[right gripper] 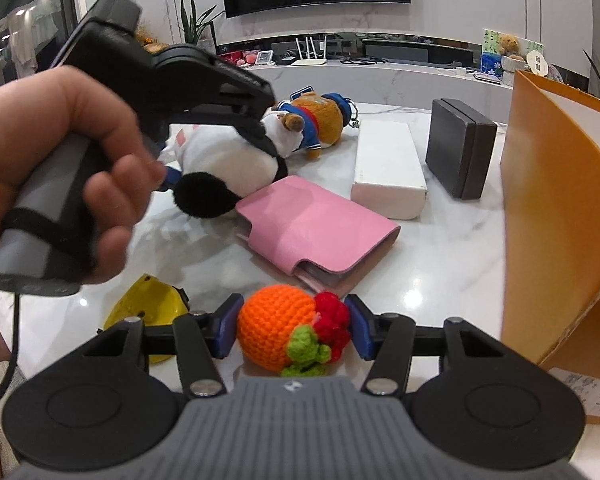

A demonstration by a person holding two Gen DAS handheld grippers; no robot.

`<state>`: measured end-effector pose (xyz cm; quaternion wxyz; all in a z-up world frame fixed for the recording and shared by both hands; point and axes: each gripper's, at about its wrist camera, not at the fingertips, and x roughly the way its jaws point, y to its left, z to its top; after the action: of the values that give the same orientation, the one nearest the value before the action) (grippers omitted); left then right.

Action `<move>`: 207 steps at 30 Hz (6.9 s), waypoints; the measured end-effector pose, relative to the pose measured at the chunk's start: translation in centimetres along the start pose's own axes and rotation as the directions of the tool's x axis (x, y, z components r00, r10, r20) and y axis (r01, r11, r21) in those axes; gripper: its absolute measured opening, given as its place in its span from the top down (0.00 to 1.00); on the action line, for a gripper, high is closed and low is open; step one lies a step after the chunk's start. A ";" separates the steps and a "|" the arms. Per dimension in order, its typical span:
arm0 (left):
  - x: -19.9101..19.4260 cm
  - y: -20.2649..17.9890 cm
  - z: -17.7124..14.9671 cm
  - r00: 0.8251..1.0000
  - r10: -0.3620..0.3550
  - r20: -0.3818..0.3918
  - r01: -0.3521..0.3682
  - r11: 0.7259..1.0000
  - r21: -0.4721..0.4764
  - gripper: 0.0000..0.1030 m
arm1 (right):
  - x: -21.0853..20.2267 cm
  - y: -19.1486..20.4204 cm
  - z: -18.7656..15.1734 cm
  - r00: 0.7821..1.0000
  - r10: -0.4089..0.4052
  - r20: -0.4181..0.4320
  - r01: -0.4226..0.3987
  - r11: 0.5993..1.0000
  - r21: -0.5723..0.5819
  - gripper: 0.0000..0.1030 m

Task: Organize objects
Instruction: 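Grasp the white striped-hat plush with the left tool while the right tool grasps the orange crocheted toy, then lift and carry the plush and orange crocheted toy over the cardboard box, then open the right tool dropping the orange toy while the left tool releases the plush, then withdraw both tools from the box back over the table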

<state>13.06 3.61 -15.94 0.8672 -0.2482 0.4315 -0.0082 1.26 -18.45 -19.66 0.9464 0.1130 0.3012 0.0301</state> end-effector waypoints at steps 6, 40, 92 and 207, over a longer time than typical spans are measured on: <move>-1.0 0.7 -0.4 1.000 -0.009 -0.007 0.009 1.000 0.003 0.15 | 0.0 -0.5 0.1 1.000 -0.011 0.002 0.011 1.000 0.022 0.45; -11.1 -5.5 0.2 0.989 -0.109 0.100 0.074 0.950 0.302 0.18 | -6.4 -1.7 4.0 0.989 -0.024 0.143 0.023 1.000 0.010 0.46; -9.9 -25.6 -4.8 0.940 -0.318 -0.124 0.308 0.634 0.710 0.18 | -17.7 -20.9 15.7 0.965 -0.213 0.151 0.201 0.976 0.086 0.46; -14.1 -20.3 -4.4 0.964 -0.265 -0.024 0.190 0.623 0.758 0.12 | -15.0 -7.3 17.9 0.972 -0.214 0.093 0.227 0.960 -0.165 0.43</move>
<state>4.97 -12.79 1.18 0.9018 0.0817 0.3144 -0.2849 -0.75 -30.95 1.28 0.9606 -0.0037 0.2727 -0.0533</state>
